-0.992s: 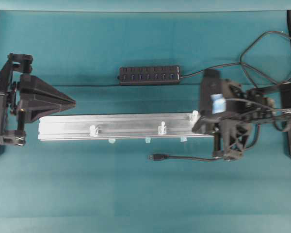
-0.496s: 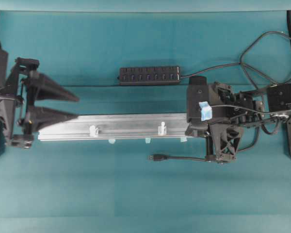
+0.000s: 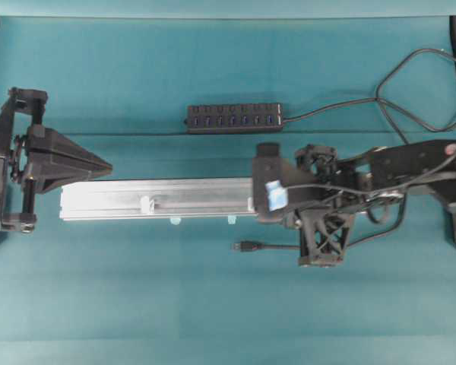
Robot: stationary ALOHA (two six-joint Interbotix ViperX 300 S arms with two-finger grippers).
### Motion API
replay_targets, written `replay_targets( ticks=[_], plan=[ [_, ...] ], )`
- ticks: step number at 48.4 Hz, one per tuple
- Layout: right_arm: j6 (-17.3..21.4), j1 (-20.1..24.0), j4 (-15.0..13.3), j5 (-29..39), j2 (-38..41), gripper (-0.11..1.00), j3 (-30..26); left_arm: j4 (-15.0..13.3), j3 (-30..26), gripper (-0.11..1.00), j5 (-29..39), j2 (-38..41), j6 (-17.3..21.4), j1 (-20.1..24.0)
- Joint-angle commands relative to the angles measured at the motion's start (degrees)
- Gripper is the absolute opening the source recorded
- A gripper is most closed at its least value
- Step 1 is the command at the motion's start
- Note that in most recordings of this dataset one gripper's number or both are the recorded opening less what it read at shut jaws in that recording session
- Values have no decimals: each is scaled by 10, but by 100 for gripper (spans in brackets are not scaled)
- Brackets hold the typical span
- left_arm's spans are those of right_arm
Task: Pass the USB cable through three rings with both arms.
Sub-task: 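Lower the right gripper and grasp the USB cable just behind the plug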
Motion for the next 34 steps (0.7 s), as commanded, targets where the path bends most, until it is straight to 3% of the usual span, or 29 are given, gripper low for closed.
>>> replay_targets(
  ticks=[1, 14, 20, 26, 34],
  plan=[
    [-7, 10, 1, 11, 13, -11, -25, 2, -6, 0, 4, -1, 0, -1],
    [-3, 29, 2, 11, 57, -10, -31, 1, -6, 0, 8, -1, 3, -1],
    [-3, 30, -1, 11, 64, -2, -30, 2, -4, 0, 8, 0, 4, 2],
    [-3, 28, -4, 13, 75, 18, -31, 2, 1, 0, 8, -1, 4, 5],
    [0, 28, -5, -3, 86, 61, -31, 2, 4, 0, 8, 0, 3, 5]
  ],
)
